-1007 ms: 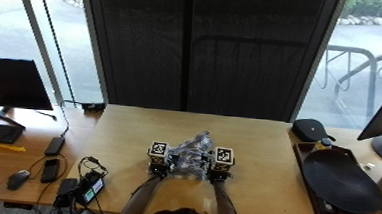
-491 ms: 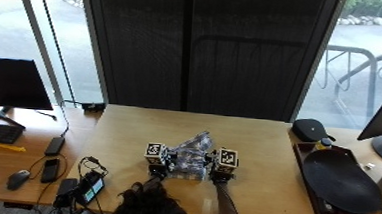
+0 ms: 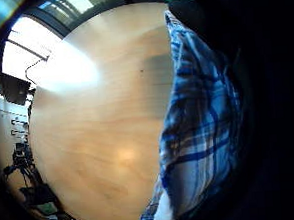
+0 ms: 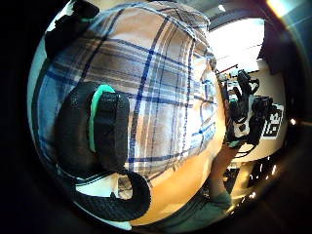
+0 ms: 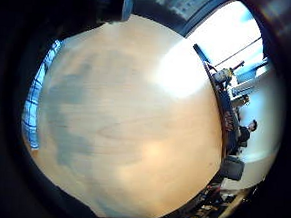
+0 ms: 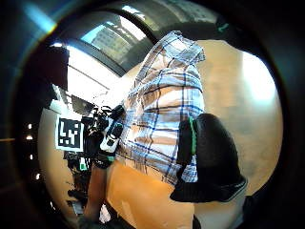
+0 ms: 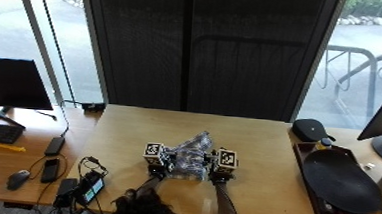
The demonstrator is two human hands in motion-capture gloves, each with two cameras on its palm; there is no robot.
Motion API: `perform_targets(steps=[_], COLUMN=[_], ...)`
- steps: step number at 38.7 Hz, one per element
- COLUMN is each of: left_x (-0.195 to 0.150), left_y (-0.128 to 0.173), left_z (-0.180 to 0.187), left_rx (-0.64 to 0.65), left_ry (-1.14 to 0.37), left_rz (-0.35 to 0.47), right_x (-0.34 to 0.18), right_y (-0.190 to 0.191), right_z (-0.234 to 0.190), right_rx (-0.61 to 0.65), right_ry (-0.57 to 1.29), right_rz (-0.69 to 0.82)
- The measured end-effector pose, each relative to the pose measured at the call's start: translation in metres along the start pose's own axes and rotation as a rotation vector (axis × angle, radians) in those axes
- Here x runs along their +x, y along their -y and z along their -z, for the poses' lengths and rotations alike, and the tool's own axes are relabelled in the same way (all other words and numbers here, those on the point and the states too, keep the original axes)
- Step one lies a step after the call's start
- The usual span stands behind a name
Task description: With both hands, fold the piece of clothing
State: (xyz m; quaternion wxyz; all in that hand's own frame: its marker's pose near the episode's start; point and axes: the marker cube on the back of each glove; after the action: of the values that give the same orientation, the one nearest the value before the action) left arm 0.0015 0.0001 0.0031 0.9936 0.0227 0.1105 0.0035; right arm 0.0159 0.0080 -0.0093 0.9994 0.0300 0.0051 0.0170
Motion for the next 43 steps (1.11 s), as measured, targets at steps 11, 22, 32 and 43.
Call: perform_targets(steps=[11, 22, 32, 43], left_x=[-0.005, 0.001, 0.004, 0.002], left_y=[0.001, -0.004, -0.008, -0.006], left_z=[0.001, 0.001, 0.001, 0.001], left_rx=[-0.006, -0.04, -0.076, -0.067], left_ry=[-0.047, -0.101, -0.155, -0.15], left_rz=[0.004, -0.001, 0.002, 0.005], right_x=[-0.006, -0.006, -0.003, -0.006], right_y=[-0.006, -0.007, -0.012, 0.0], right_z=[-0.004, -0.003, -0.004, 0.001], right_rx=[-0.069, -0.059, -0.093, 0.018], right_ry=[0.111, 0.089, 0.053, 0.048], right_rz=[-0.003, 0.006, 0.003, 0.019])
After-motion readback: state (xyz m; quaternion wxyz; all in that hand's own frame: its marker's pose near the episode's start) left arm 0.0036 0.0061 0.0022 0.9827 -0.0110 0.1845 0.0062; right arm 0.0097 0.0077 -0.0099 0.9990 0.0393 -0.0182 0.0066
